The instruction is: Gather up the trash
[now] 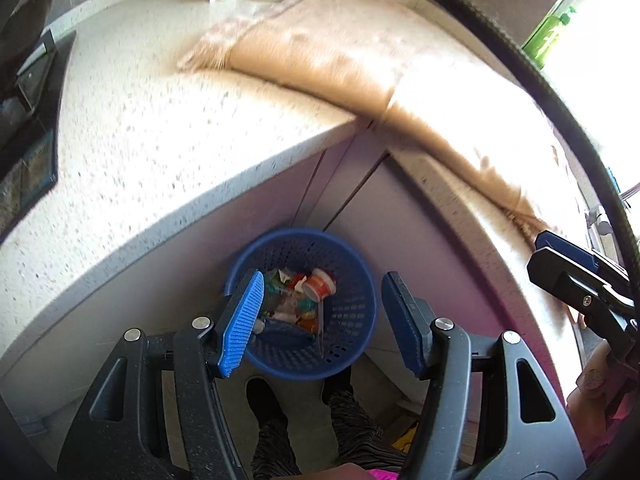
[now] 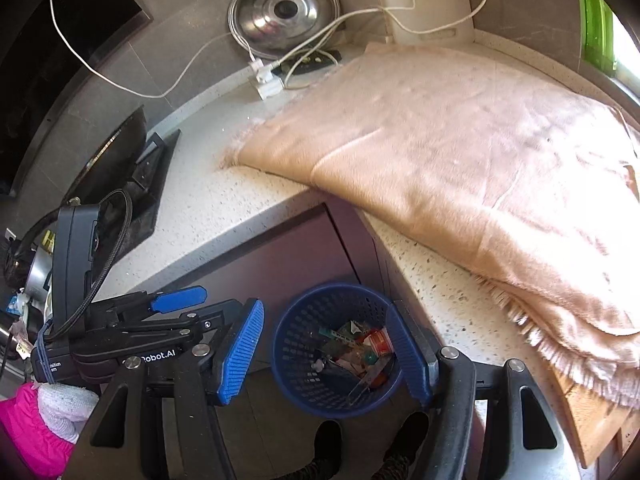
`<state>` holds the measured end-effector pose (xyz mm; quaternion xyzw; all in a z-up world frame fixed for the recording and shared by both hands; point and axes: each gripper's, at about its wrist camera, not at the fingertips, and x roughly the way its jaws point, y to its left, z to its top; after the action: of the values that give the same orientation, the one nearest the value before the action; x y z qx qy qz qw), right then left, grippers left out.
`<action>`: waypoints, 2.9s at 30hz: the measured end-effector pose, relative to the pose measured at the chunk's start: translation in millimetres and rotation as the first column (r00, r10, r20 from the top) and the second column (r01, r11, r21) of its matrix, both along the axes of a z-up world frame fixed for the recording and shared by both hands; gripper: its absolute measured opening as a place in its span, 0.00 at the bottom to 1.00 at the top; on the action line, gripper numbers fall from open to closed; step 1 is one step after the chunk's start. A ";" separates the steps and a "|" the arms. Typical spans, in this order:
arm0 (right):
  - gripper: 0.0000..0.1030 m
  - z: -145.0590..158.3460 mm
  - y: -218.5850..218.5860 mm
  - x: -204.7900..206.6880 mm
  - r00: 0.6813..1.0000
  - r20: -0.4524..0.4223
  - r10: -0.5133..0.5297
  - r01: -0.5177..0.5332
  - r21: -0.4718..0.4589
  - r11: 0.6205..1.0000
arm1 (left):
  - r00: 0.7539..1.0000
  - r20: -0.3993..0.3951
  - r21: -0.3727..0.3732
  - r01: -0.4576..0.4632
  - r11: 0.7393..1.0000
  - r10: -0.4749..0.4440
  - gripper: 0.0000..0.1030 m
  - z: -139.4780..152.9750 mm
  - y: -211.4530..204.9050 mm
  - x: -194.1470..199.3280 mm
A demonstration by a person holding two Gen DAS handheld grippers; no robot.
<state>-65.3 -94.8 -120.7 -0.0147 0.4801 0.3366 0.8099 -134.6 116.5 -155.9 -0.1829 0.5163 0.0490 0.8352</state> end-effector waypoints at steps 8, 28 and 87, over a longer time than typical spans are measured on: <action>0.68 45.0 -29.7 2.4 0.998 0.046 -0.038 0.035 0.068 0.997 | 0.993 0.115 0.014 0.014 1.000 -0.015 0.61 53.4 -14.3 7.4; 0.92 130.1 -116.5 29.4 0.957 0.214 -0.198 0.153 0.207 0.966 | 0.923 0.372 0.067 0.081 0.994 -0.100 0.86 166.7 -86.4 50.3; 1.00 136.6 -148.5 79.1 0.938 0.178 -0.297 0.236 0.297 0.925 | 0.898 0.405 0.199 0.095 0.975 -0.170 1.00 198.2 -130.9 93.0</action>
<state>13.9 -243.3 15.9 0.1248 0.3344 0.2816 0.8907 -41.5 -14.4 42.3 -0.0797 0.3297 -0.0036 0.9407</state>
